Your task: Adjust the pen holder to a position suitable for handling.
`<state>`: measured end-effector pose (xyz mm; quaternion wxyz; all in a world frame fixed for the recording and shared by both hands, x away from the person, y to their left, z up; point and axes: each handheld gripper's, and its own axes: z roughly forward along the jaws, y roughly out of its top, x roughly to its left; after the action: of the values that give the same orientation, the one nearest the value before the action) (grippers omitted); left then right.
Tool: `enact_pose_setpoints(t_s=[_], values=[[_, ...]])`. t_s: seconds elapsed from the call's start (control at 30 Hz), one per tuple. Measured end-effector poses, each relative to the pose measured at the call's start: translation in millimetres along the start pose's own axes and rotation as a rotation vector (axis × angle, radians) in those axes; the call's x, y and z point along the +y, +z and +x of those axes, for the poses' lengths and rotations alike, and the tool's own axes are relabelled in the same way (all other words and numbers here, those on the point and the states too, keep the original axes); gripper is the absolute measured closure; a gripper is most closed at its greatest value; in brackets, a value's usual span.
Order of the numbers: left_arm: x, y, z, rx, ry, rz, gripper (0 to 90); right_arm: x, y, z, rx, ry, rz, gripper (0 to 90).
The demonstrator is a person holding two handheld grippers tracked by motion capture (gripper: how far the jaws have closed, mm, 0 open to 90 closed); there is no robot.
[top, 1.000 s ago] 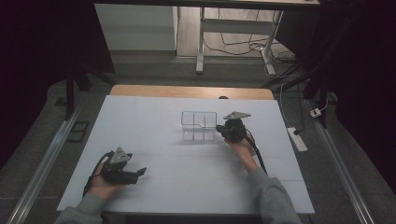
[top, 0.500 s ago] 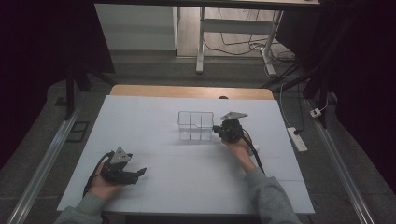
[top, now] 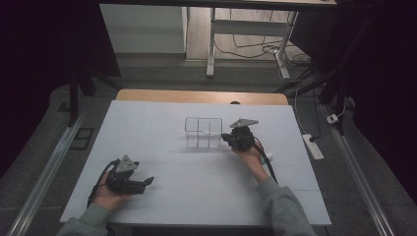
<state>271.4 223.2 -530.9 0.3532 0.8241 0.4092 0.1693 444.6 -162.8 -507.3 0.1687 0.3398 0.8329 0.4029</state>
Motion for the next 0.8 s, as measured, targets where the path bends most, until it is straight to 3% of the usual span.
enact_pose_setpoints(t_s=[0.37, 0.8], values=[[-0.5, -0.5, 1.0, 0.005, -0.006, -0.004, 18.8, 0.7, -15.1, -9.8, -0.017, 0.004, -0.018, 89.5], [-0.9, -4.0, 1.2, 0.014, -0.011, -0.027, 18.8, -12.0, -55.8, -21.0, -0.009, -0.036, -0.042, 87.0]])
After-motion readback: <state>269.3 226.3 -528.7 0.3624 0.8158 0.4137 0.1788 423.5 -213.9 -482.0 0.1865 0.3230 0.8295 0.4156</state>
